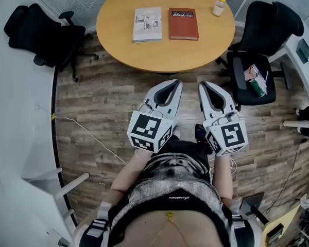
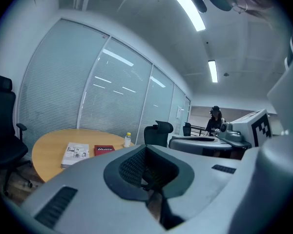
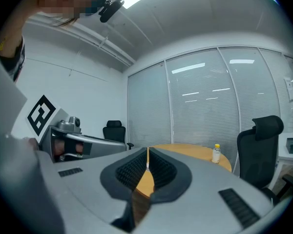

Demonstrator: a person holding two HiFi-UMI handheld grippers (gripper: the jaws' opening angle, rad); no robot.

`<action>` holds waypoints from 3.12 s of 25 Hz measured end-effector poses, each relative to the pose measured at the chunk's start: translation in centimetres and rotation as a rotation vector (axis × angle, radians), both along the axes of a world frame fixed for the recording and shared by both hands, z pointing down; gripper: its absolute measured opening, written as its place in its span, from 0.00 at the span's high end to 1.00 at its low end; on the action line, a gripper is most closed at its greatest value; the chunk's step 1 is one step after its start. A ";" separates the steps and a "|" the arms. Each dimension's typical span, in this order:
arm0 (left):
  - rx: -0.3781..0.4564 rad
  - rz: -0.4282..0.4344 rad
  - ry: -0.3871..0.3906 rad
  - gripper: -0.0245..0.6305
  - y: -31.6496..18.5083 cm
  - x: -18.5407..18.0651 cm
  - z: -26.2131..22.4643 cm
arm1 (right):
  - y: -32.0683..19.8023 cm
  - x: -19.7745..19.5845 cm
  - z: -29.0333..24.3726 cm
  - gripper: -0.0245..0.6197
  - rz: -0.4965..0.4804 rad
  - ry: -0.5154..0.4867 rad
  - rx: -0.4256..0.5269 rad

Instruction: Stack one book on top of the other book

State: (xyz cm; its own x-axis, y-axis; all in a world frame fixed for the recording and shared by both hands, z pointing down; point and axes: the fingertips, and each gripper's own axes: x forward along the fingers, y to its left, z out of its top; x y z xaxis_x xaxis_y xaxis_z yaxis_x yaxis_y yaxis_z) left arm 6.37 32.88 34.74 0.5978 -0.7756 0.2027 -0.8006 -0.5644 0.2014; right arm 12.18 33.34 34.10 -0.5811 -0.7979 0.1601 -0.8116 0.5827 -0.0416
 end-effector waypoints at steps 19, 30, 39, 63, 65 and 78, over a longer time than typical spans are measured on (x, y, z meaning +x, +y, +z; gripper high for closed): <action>-0.029 0.128 0.051 0.93 -15.0 -4.4 0.8 | -14.5 -6.1 0.9 0.92 0.081 0.004 -0.018; -0.061 0.190 0.081 0.93 -17.8 -7.1 1.9 | -17.8 -9.2 2.3 0.92 0.119 0.022 -0.034; -0.096 0.209 0.088 0.93 -19.1 -8.6 2.4 | -19.2 -11.0 3.0 0.92 0.124 0.038 -0.065; -0.074 0.134 0.067 0.93 -30.1 -1.9 1.4 | -30.3 -5.5 2.3 0.92 -0.005 0.061 -0.046; -0.077 0.122 0.061 0.93 -31.1 -1.3 1.4 | -31.3 -5.0 2.4 0.92 -0.021 0.064 -0.048; -0.068 0.073 0.023 0.93 -35.8 1.6 2.1 | -36.2 -2.3 2.6 0.92 -0.092 0.054 -0.030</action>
State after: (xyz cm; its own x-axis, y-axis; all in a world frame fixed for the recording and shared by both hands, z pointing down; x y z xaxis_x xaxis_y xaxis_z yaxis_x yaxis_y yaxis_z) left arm 7.93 -2.87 36.87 0.6574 -0.7146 0.2391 -0.7525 -0.6056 0.2590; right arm 9.93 -2.90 36.74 -0.6414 -0.7360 0.2165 -0.7563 0.6539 -0.0176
